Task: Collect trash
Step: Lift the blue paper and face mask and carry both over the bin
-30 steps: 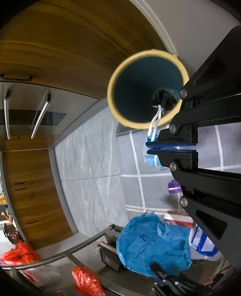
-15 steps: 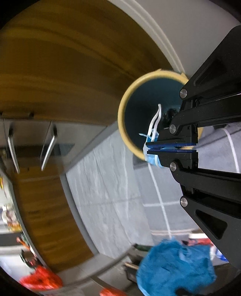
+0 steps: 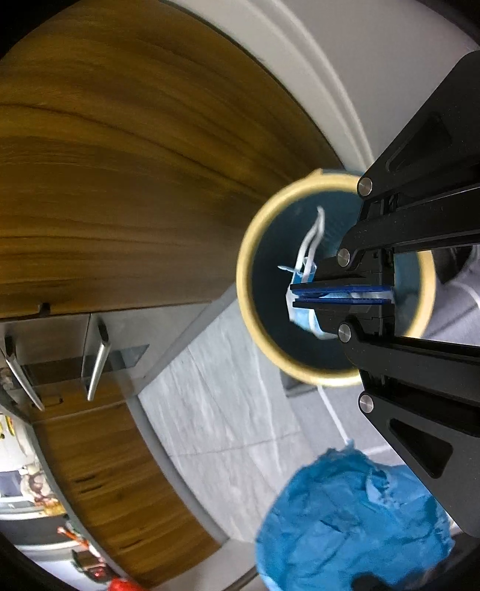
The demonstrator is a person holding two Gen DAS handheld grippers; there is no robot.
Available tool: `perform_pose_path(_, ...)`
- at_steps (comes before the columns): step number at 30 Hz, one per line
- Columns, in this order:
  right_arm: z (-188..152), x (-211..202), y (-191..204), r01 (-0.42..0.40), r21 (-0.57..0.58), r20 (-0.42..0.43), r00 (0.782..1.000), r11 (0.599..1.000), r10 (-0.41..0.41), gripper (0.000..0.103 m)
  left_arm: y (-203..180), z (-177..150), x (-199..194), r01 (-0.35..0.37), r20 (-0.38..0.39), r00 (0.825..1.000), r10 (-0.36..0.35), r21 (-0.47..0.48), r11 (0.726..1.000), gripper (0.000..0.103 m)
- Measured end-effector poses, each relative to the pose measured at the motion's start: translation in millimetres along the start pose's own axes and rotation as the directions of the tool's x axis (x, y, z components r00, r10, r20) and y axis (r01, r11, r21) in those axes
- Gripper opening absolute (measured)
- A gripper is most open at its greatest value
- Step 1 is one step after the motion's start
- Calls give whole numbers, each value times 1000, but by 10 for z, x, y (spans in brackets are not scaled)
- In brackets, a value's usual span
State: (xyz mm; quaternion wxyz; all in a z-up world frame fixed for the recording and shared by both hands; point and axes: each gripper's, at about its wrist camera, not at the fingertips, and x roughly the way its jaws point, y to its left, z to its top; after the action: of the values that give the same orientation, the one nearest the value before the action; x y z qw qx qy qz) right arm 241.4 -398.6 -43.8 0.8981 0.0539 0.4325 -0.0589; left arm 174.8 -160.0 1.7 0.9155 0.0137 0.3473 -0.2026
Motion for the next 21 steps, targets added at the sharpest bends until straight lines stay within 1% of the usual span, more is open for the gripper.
perform_pose_path(5,32,165,-45,49,-28,-21,999,998,-50,3,-139,142,327,21,-19,1000,-20,12,1000,3)
perform_pose_path(8,61,232,-42,60,-50,-25,998,997,-62,3,-225,212,513,39,-36,999,-38,16,999,3)
perform_pose_path(12,94,297,-12,86,-94,-21,996,992,-89,3,-405,260,674,54,-45,998,-51,63,997,3)
perform_pose_path(17,149,320,-50,81,-95,-10,997,992,-83,3,-552,332,733,83,-31,996,-80,91,992,3)
perform_pose_path(21,148,357,-132,65,-64,-24,998,996,-66,3,-576,360,790,96,-26,995,-94,63,993,3)
